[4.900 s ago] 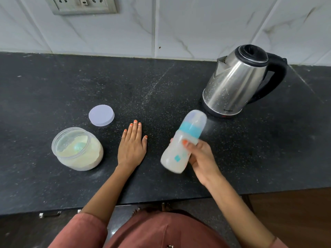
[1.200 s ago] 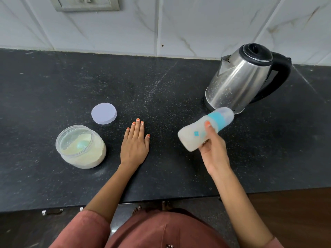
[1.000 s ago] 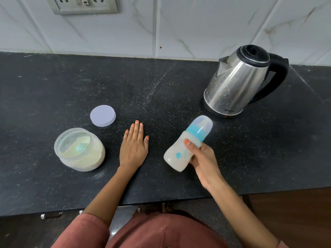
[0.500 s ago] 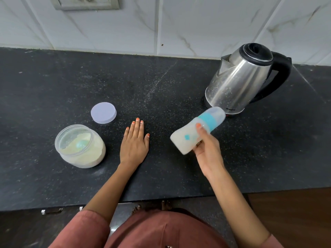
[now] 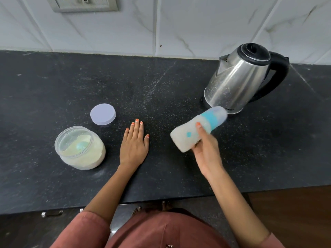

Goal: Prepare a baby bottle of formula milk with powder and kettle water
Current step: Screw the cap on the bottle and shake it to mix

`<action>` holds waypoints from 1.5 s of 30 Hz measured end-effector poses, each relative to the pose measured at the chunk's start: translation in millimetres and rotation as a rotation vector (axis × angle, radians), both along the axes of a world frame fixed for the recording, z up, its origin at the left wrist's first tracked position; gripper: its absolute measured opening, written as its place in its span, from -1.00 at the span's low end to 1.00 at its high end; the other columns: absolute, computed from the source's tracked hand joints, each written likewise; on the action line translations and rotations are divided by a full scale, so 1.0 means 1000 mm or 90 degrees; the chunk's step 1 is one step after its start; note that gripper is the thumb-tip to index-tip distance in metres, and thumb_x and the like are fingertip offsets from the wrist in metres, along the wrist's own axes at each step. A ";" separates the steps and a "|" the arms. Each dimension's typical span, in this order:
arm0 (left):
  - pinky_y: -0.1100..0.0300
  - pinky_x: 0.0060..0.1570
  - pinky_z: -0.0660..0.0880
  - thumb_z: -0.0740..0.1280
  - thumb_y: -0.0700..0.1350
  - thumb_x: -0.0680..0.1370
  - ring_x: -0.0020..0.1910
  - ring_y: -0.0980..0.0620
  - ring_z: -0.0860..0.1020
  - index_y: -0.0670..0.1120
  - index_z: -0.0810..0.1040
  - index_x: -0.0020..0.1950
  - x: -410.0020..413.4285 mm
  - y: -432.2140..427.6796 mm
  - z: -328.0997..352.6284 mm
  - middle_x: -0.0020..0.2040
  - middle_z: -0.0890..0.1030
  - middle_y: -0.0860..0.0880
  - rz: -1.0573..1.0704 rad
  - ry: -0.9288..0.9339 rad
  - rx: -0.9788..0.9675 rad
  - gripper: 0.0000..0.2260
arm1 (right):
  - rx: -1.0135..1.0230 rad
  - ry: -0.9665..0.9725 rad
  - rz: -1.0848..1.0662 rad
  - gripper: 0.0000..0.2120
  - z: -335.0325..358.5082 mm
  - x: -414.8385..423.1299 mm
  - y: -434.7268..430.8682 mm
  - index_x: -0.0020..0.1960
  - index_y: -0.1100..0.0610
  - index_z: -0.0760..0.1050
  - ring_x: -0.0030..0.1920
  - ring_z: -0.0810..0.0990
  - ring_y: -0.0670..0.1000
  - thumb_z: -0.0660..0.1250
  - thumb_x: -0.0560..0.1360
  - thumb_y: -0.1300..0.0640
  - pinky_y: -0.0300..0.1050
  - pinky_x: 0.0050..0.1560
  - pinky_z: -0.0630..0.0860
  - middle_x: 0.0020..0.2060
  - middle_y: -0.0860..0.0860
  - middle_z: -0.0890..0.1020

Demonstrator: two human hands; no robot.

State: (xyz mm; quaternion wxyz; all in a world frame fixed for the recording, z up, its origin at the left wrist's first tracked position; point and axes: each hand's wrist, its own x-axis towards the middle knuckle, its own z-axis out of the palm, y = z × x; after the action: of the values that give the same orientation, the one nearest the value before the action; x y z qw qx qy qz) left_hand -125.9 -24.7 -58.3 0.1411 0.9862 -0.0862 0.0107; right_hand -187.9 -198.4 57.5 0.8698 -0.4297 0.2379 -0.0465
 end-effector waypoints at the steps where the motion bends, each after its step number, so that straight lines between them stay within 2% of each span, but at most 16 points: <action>1: 0.10 0.45 -0.11 -0.05 -0.01 0.63 0.51 -0.02 -0.03 -0.17 -0.02 0.50 0.000 0.000 0.000 0.53 0.00 -0.10 0.000 0.000 0.001 -0.53 | -0.071 0.015 0.068 -0.81 -0.002 -0.007 0.004 -0.07 0.09 0.53 -0.12 0.64 -0.09 0.36 0.32 0.16 -0.13 -0.04 0.59 -0.20 -0.05 0.68; 4: 0.09 0.45 -0.10 -0.04 -0.01 0.63 0.51 -0.02 -0.02 -0.17 -0.01 0.49 0.000 0.000 0.001 0.53 0.01 -0.11 0.000 0.001 -0.003 -0.53 | -0.170 0.023 0.143 -0.74 -0.004 -0.015 0.004 -0.11 0.10 0.56 -0.10 0.63 -0.04 0.39 0.20 0.12 -0.13 -0.04 0.57 -0.23 -0.05 0.69; 7: 0.08 0.45 -0.10 -0.05 -0.01 0.63 0.51 -0.03 -0.02 -0.18 -0.01 0.49 0.000 0.000 0.001 0.53 0.01 -0.11 -0.003 0.000 -0.004 -0.53 | 0.018 -0.018 -0.030 -0.79 0.002 0.001 -0.007 -0.01 0.10 0.53 -0.09 0.64 -0.09 0.34 0.35 0.12 -0.14 -0.03 0.59 -0.12 -0.03 0.67; 9: 0.10 0.45 -0.12 -0.06 0.00 0.63 0.51 -0.02 -0.04 -0.17 -0.03 0.50 0.000 0.000 0.000 0.53 0.00 -0.10 -0.004 0.003 0.002 -0.53 | 0.049 -0.031 -0.076 -0.82 0.003 0.006 -0.009 0.03 0.09 0.50 -0.07 0.63 -0.09 0.29 0.44 0.12 -0.14 -0.01 0.58 -0.08 -0.02 0.64; 14: 0.09 0.45 -0.10 -0.05 -0.01 0.63 0.51 -0.02 -0.02 -0.17 -0.02 0.50 0.001 0.000 0.000 0.53 0.01 -0.10 -0.002 0.002 0.001 -0.53 | -0.171 0.017 0.186 -0.73 0.002 -0.013 0.001 -0.10 0.09 0.56 -0.10 0.64 -0.06 0.38 0.20 0.10 -0.13 -0.04 0.60 -0.23 -0.05 0.69; 18: 0.09 0.45 -0.10 -0.04 -0.01 0.63 0.51 -0.03 -0.02 -0.17 -0.01 0.49 0.000 0.000 0.000 0.53 0.01 -0.11 -0.003 0.000 -0.004 -0.53 | 0.030 -0.018 -0.032 -0.82 0.011 0.007 -0.012 0.02 0.10 0.51 -0.03 0.61 -0.05 0.32 0.42 0.13 -0.14 -0.03 0.59 -0.06 0.00 0.64; 20: 0.09 0.45 -0.10 -0.04 -0.01 0.63 0.51 -0.03 -0.02 -0.18 -0.02 0.49 0.000 0.000 0.000 0.53 0.01 -0.11 -0.004 0.001 -0.001 -0.53 | 0.052 -0.023 -0.096 -0.88 0.009 0.010 -0.012 0.03 0.07 0.49 -0.01 0.60 -0.06 0.26 0.49 0.13 -0.14 -0.02 0.58 -0.04 -0.01 0.62; 25: 0.07 0.45 -0.09 -0.03 -0.02 0.63 0.51 -0.04 -0.01 -0.18 0.00 0.49 0.001 0.000 0.001 0.52 0.02 -0.11 -0.001 0.000 -0.003 -0.53 | -0.220 0.039 0.206 -0.84 -0.001 -0.017 0.002 -0.11 0.09 0.57 -0.14 0.63 -0.07 0.40 0.31 0.23 -0.19 -0.09 0.59 -0.26 -0.08 0.69; 26: 0.08 0.45 -0.09 -0.03 -0.02 0.63 0.51 -0.04 -0.01 -0.18 0.00 0.49 0.001 0.000 0.001 0.52 0.02 -0.11 -0.001 0.000 -0.002 -0.53 | -0.217 0.036 0.198 -0.82 -0.002 -0.016 0.001 -0.11 0.09 0.57 -0.14 0.64 -0.07 0.40 0.30 0.23 -0.19 -0.09 0.59 -0.26 -0.08 0.70; 29: 0.08 0.45 -0.09 -0.03 -0.02 0.63 0.51 -0.04 -0.01 -0.18 0.00 0.49 0.000 0.000 0.001 0.52 0.02 -0.12 -0.002 -0.005 -0.005 -0.53 | 0.010 0.014 0.000 -0.83 0.002 0.000 -0.006 -0.02 0.10 0.53 -0.09 0.64 -0.08 0.34 0.39 0.16 -0.16 -0.06 0.60 -0.13 -0.03 0.68; 31: 0.08 0.45 -0.09 -0.03 -0.02 0.63 0.51 -0.04 0.00 -0.18 0.00 0.49 0.000 0.000 0.000 0.52 0.03 -0.12 -0.003 -0.005 -0.005 -0.53 | 0.054 0.001 -0.071 -0.88 0.002 0.006 -0.007 0.01 0.08 0.51 -0.05 0.62 -0.08 0.27 0.48 0.15 -0.15 -0.03 0.58 -0.07 -0.01 0.64; 36: 0.07 0.46 -0.09 -0.02 -0.03 0.63 0.51 -0.04 -0.01 -0.18 0.00 0.49 0.000 0.000 0.002 0.52 0.02 -0.11 -0.002 0.002 -0.016 -0.53 | -0.219 0.046 0.247 -0.78 -0.004 -0.020 0.003 -0.10 0.07 0.57 -0.07 0.63 -0.04 0.41 0.24 0.15 -0.16 -0.02 0.58 -0.19 -0.05 0.69; 38: 0.08 0.45 -0.10 -0.03 -0.02 0.63 0.51 -0.03 -0.02 -0.18 -0.01 0.49 0.000 -0.001 0.002 0.52 0.01 -0.11 -0.001 -0.001 -0.011 -0.53 | -0.163 0.030 0.206 -0.73 -0.003 -0.016 -0.002 -0.09 0.09 0.57 -0.08 0.64 -0.04 0.40 0.21 0.13 -0.16 -0.04 0.59 -0.19 -0.04 0.69; 41: 0.10 0.45 -0.12 -0.04 -0.01 0.63 0.51 -0.03 -0.02 -0.18 -0.01 0.49 0.000 0.000 0.000 0.53 0.01 -0.11 -0.001 -0.004 -0.004 -0.53 | 0.043 0.006 -0.002 -0.74 -0.003 0.000 -0.008 0.04 0.09 0.51 -0.04 0.62 -0.06 0.34 0.36 0.11 -0.13 -0.01 0.59 -0.08 -0.01 0.65; 43: 0.09 0.45 -0.11 -0.04 -0.01 0.63 0.51 -0.02 -0.02 -0.17 -0.02 0.49 0.000 0.000 0.000 0.53 0.01 -0.11 0.000 -0.001 -0.002 -0.53 | 0.032 0.005 -0.008 -0.82 -0.004 0.000 -0.006 0.05 0.07 0.48 -0.02 0.60 -0.06 0.28 0.45 0.14 -0.11 0.03 0.56 -0.07 -0.01 0.63; 45: 0.08 0.45 -0.10 -0.03 -0.02 0.63 0.51 -0.03 -0.01 -0.18 0.00 0.49 0.000 0.000 0.001 0.52 0.02 -0.11 -0.001 -0.003 -0.004 -0.53 | -0.087 0.017 0.122 -0.82 -0.005 -0.013 0.001 -0.03 0.08 0.52 -0.07 0.62 -0.06 0.33 0.37 0.17 -0.14 -0.01 0.57 -0.13 -0.02 0.66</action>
State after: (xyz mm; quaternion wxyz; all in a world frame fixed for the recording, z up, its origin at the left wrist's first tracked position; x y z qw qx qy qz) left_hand -126.3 -24.6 -57.7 0.1438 0.9857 -0.0870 0.0130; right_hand -200.8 -197.2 52.7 0.8358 -0.5091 0.2039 0.0265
